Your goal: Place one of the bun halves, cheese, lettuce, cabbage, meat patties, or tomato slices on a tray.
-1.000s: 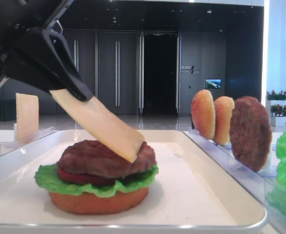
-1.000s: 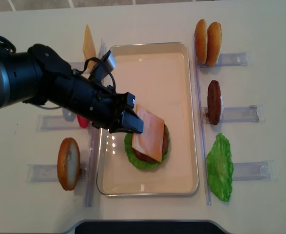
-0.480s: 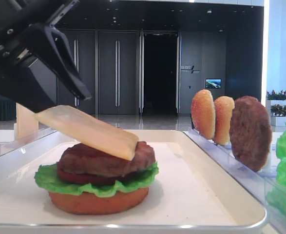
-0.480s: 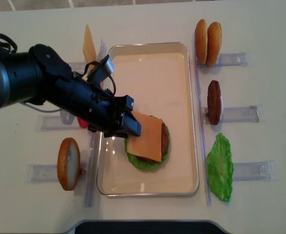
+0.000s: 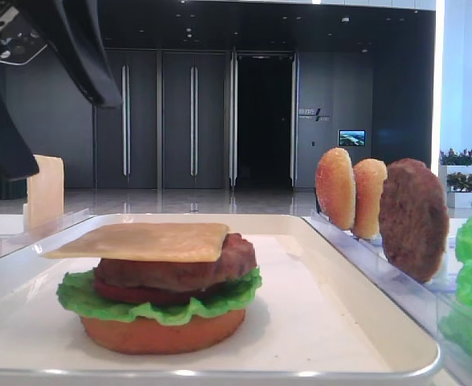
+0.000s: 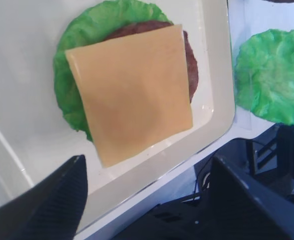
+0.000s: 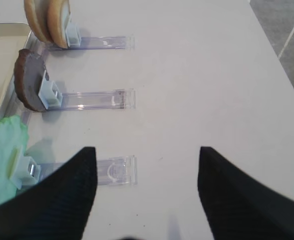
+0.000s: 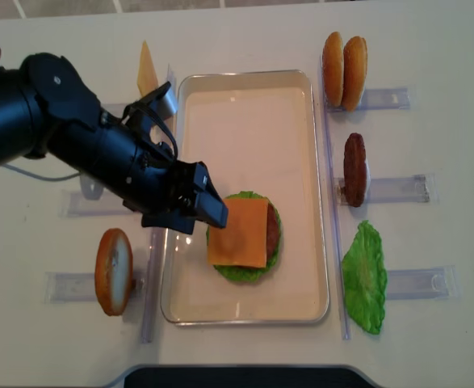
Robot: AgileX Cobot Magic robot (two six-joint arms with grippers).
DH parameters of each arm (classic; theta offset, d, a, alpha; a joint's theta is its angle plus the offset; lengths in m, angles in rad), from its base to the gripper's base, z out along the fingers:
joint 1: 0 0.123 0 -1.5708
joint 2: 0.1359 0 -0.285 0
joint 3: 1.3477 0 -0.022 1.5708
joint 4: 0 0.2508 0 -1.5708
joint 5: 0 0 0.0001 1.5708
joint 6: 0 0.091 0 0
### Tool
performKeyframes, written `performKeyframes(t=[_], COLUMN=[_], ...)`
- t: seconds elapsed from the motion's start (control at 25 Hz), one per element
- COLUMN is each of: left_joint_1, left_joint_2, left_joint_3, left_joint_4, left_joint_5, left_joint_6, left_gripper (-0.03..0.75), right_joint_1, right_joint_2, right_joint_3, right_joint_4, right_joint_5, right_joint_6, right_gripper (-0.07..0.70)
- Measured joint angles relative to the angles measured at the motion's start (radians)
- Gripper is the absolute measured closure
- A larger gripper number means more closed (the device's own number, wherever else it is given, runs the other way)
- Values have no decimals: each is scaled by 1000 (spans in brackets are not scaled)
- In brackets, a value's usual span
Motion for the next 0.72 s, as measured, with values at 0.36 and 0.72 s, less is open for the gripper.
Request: performKeyframes(t=[0.36,0.72], left_joint_1=[-1,-1], left_joint_2=[-3,-43], left_joint_3=[-189,-317], left_joint_4=[384,664], left_joint_5=[236,334], left_joint_6=[-189,-344], left_gripper=[142,142], right_joint_1=[0,0], right_joint_2=[0,0], right_joint_3=[0,0], right_joint_4=[0,0], right_joint_5=[0,0], right_joint_6=[0,0], right_gripper=[183,183])
